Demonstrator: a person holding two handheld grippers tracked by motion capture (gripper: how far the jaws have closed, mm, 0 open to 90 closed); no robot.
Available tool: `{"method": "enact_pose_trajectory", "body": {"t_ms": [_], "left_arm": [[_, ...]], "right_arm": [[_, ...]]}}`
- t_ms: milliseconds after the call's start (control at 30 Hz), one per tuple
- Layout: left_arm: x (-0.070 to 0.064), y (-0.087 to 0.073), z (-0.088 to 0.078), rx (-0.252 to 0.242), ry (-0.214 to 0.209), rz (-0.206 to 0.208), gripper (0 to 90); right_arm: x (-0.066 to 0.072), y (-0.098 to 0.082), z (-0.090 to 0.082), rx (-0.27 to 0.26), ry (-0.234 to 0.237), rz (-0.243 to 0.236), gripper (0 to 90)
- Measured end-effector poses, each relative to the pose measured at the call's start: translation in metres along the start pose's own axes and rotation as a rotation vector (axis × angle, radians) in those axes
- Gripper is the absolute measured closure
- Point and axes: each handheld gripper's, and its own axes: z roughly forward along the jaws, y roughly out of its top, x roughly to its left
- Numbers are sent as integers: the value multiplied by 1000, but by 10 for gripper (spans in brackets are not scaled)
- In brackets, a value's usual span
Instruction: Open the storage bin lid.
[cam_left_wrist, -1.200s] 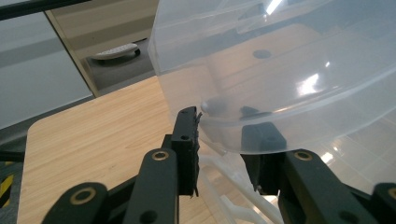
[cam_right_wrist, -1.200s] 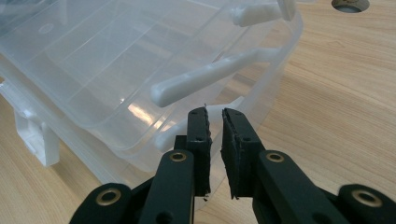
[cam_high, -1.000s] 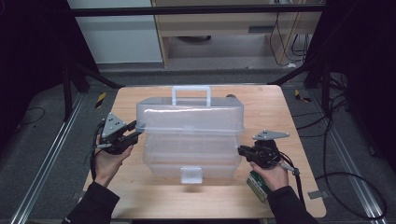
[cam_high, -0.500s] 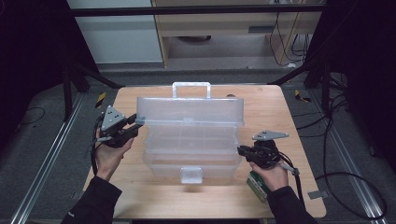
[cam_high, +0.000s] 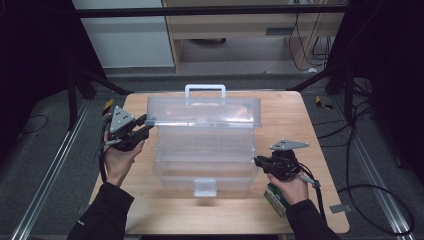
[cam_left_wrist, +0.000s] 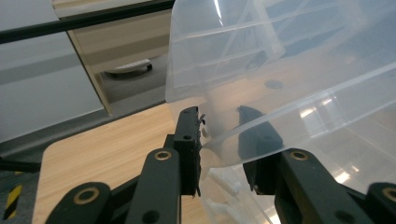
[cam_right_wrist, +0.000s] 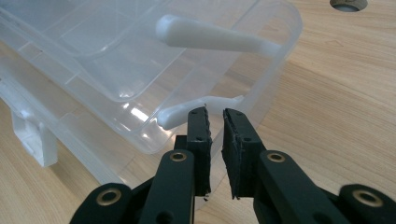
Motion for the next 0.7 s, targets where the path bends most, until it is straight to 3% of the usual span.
{"method": "enact_pose_trajectory", "body": {"t_ms": [300,700], "left_arm": [[2,6,6,-22,19,-22,693],[3,13,12,-13,53,-13,724]], "right_arm": [[0,0,1,5,-3,16,804],[0,0,2,8,-9,23,793]]}}
